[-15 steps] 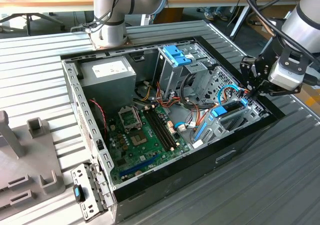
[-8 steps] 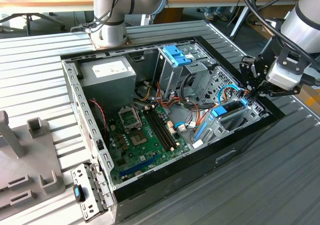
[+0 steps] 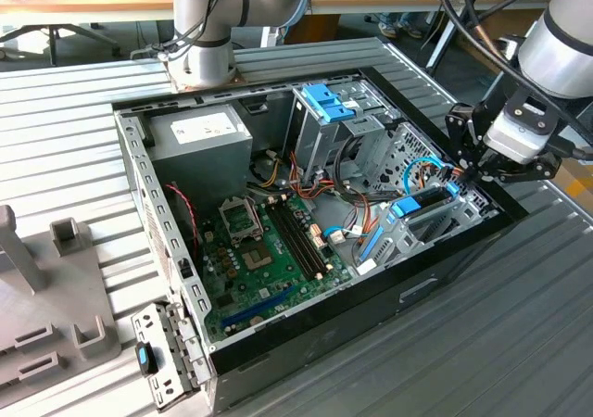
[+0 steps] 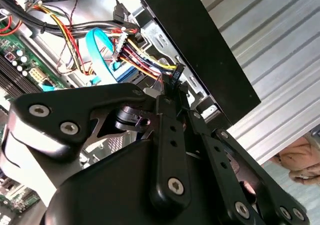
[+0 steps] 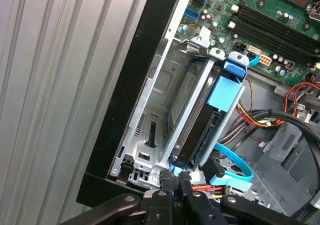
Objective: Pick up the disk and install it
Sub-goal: 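Insert the disk into the insertion slot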
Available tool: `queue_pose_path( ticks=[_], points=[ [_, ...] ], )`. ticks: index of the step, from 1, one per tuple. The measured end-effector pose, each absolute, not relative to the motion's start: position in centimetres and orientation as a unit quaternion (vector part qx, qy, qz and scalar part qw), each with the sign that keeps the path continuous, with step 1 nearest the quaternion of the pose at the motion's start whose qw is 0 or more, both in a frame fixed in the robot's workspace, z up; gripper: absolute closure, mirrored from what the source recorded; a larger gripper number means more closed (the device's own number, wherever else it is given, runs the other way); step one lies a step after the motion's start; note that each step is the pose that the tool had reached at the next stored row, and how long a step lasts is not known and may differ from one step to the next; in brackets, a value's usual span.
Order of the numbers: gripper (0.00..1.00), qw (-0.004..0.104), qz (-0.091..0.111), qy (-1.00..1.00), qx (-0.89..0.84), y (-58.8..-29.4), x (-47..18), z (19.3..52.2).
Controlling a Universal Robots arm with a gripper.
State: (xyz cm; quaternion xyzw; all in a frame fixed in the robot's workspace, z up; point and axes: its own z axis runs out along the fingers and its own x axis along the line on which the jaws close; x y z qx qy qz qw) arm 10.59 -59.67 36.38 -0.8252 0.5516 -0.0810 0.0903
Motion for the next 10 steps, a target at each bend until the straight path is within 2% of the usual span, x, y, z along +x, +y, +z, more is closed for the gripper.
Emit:
queue_pose_path(
  ticks=[10],
  points=[
    [0.83,0.086,-0.085,0.590,-0.798,-59.66,10.40,36.36]
  ],
)
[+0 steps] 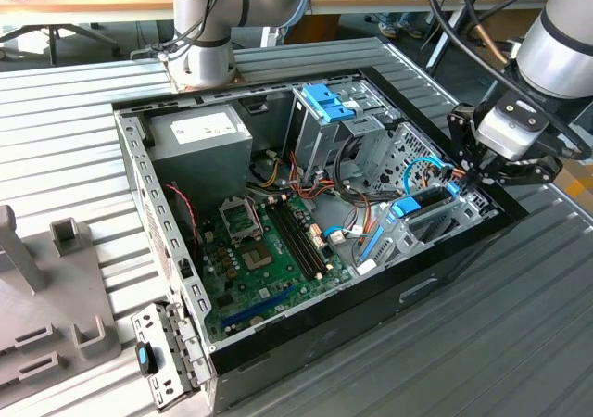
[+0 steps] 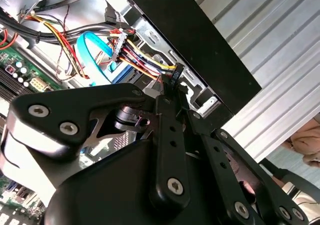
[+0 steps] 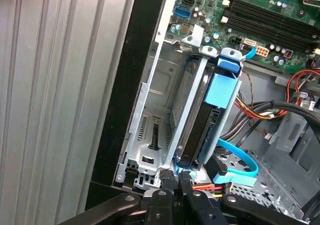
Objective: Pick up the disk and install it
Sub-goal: 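Insert the disk into the insertion slot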
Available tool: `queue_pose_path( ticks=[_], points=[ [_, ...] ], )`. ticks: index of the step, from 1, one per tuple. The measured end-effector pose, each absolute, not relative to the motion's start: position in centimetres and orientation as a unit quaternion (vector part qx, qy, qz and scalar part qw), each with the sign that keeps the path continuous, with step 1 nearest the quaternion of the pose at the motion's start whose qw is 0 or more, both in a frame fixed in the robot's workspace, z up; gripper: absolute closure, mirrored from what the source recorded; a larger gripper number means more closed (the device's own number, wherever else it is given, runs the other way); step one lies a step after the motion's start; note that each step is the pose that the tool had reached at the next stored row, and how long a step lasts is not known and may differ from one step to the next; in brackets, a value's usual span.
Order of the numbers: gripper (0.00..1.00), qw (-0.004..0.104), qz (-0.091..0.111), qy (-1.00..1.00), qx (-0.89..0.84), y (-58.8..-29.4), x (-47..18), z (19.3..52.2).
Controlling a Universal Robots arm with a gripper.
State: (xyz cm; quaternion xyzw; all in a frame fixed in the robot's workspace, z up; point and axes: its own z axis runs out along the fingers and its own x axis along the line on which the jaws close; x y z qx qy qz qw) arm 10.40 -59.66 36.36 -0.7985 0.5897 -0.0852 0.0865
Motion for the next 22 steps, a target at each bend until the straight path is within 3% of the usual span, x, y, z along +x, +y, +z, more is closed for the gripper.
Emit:
queue_pose_path(
  ticks=[22],
  points=[
    [0.83,0.083,-0.088,0.629,-0.768,-59.3,7.8,36.0]
  ],
)
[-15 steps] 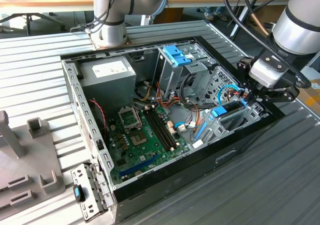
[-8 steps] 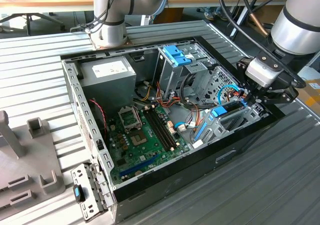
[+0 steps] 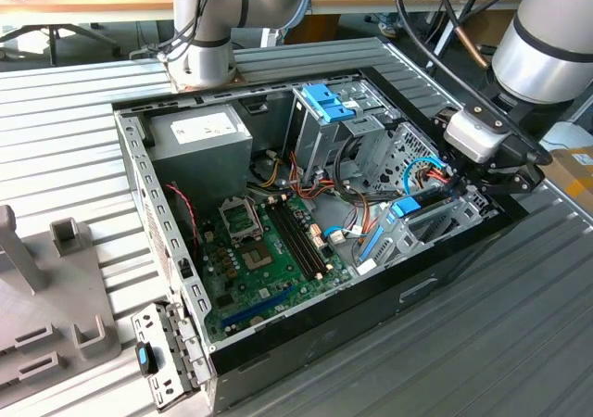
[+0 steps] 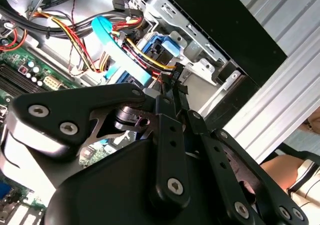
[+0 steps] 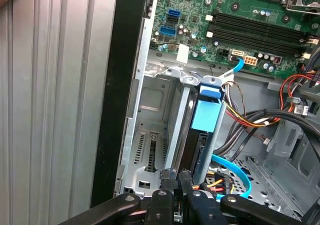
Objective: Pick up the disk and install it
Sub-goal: 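Insert the disk into the insertion slot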
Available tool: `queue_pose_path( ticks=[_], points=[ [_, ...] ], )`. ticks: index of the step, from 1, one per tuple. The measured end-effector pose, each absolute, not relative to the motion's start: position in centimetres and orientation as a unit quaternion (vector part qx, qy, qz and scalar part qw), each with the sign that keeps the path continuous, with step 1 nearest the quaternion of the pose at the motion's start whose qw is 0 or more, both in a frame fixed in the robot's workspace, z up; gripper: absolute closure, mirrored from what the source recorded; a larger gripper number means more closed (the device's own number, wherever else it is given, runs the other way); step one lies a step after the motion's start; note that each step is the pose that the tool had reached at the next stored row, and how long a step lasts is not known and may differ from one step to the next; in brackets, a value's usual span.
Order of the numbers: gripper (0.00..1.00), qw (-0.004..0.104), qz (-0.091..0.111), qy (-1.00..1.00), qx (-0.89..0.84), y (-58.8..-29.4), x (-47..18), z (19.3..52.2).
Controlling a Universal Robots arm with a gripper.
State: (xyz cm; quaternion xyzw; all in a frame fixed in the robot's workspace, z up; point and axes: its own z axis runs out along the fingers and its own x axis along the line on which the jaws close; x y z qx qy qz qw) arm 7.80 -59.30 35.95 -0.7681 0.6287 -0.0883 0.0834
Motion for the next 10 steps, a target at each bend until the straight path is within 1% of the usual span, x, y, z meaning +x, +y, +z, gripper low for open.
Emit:
queue_pose_path(
  ticks=[10],
  points=[
    [0.83,0.082,-0.090,0.643,-0.756,-58.64,7.29,35.64]
  ],
)
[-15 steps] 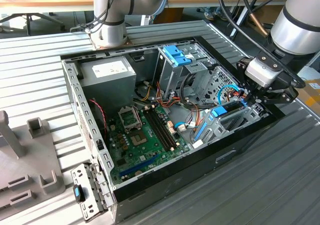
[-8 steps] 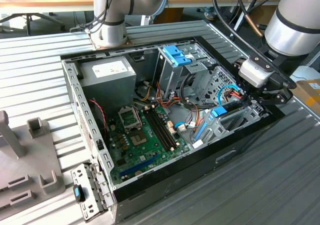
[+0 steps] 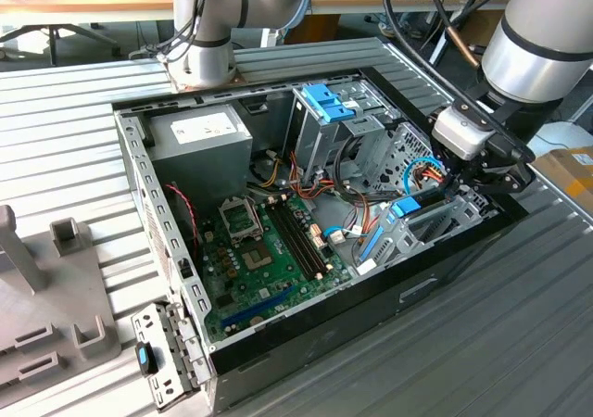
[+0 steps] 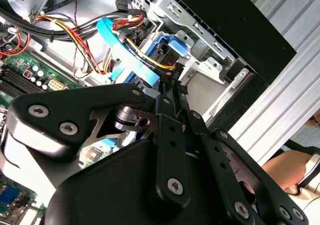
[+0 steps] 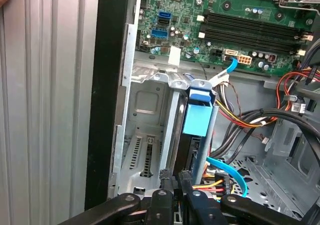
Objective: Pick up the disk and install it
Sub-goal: 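Insert the disk into the insertion slot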
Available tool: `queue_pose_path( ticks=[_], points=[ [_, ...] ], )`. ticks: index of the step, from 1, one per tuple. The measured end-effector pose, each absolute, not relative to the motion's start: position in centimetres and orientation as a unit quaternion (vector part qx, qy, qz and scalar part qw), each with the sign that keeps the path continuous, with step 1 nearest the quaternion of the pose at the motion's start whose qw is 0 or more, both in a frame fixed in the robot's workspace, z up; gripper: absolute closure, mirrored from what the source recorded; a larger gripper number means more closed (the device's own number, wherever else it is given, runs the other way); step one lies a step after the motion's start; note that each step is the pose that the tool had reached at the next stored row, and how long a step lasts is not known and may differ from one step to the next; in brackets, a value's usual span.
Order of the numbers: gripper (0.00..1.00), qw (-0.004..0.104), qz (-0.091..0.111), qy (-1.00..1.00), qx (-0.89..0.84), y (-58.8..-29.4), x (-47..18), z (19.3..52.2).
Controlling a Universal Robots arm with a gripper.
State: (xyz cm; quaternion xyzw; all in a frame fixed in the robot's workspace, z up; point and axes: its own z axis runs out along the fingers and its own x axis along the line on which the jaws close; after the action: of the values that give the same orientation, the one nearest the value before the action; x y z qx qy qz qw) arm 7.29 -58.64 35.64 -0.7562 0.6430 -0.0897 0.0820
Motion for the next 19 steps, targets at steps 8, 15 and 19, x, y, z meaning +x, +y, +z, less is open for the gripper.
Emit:
queue_pose_path(
  ticks=[8,15,19],
  points=[
    [0.83,0.086,-0.086,0.650,-0.750,-57.98,7.04,34.92],
    [0.83,0.088,-0.090,0.661,-0.740,-57.97,6.77,34.72],
    [0.83,0.089,-0.089,0.662,-0.739,-57.81,6.73,34.70]
  ],
)
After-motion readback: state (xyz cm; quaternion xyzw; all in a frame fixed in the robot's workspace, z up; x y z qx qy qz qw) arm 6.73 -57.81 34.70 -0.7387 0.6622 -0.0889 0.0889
